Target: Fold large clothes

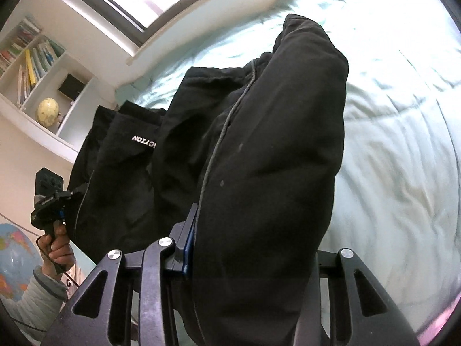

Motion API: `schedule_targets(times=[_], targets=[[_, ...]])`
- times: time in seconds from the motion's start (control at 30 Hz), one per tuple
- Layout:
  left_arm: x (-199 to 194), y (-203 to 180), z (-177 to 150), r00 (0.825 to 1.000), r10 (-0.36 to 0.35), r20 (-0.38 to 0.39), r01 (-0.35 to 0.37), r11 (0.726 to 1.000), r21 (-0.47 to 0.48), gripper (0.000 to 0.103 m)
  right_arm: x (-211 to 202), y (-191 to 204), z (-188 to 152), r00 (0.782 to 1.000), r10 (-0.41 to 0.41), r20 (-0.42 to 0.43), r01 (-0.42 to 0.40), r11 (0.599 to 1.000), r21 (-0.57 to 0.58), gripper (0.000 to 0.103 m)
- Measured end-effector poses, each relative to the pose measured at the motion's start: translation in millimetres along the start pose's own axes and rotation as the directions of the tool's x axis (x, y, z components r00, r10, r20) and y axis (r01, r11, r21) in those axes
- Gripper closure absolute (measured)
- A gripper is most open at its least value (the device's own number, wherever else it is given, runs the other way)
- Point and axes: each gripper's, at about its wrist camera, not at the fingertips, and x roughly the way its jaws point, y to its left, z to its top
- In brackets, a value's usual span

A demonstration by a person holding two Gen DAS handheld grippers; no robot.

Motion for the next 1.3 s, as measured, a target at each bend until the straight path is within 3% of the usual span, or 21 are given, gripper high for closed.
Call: schedule_targets(times=[0.2, 0.3, 0.4, 0.47, 0.57, 0.63, 0.73, 0.83, 0.97, 1.07, 1.2, 1.3], targets=[[51, 55, -29, 0.991, 0.098, -0.091, -0.107, 0.990, -0.096, 0.067, 35, -39, -41, 0.993, -0.076, -0.088, 0.080, 0.996, 0.043, 0.058], [70, 111, -39, 0.979, 0.181, -0.098, -0.200, 0.951, -0.237, 0.061, 49, -80, -54, 0.991, -0.088, -0.099, 0.100, 0.988, 0.119, 0.052], [79, 157, -53, 0.980, 0.163, -0.113, -0.194, 0.910, -0.367, 0.047, 58, -109, -59, 0.993, -0.063, -0.095, 0.081, 0.978, 0.193, 0.042], [78, 166, -59, 0.984, 0.144, -0.102, -0.173, 0.905, -0.390, 0.039, 62, -123, -69, 0.994, -0.068, -0.086, 0.084, 0.977, 0.198, 0.036], [72, 160, -58, 0.977, 0.184, -0.111, -0.212, 0.909, -0.359, 0.039, 62, -139, -78, 0.994, -0.082, -0.078, 0.096, 0.978, 0.186, 0.029], [61, 148, -52, 0.956, 0.267, -0.126, -0.293, 0.908, -0.301, 0.039, 60, -141, -77, 0.994, -0.084, -0.074, 0.096, 0.979, 0.179, 0.029], [32, 125, -40, 0.902, 0.421, -0.097, -0.431, 0.874, -0.222, 0.039, 44, -147, -78, 0.987, -0.152, -0.055, 0.158, 0.980, 0.118, 0.029], [14, 98, -30, 0.875, 0.483, -0.048, -0.483, 0.859, -0.171, 0.042, 23, -126, -67, 0.970, -0.240, -0.023, 0.241, 0.968, 0.074, 0.029], [8, 52, -16, 0.899, 0.433, 0.067, -0.424, 0.898, -0.118, 0.042, -21, -101, -47, 0.936, -0.343, 0.076, 0.342, 0.939, 0.030, 0.025], [23, 33, -14, 0.928, 0.366, 0.074, -0.361, 0.929, -0.078, 0.042, -26, -71, -26, 0.950, -0.290, 0.112, 0.293, 0.956, -0.006, 0.024], [70, 31, -27, 0.937, 0.349, 0.003, -0.349, 0.937, -0.029, 0.042, 19, -46, -21, 0.950, -0.310, 0.028, 0.312, 0.945, -0.096, 0.024], [102, 68, -39, 0.917, 0.392, -0.076, -0.396, 0.917, -0.052, 0.042, 71, -50, -34, 0.924, -0.369, -0.101, 0.354, 0.925, -0.136, 0.024]])
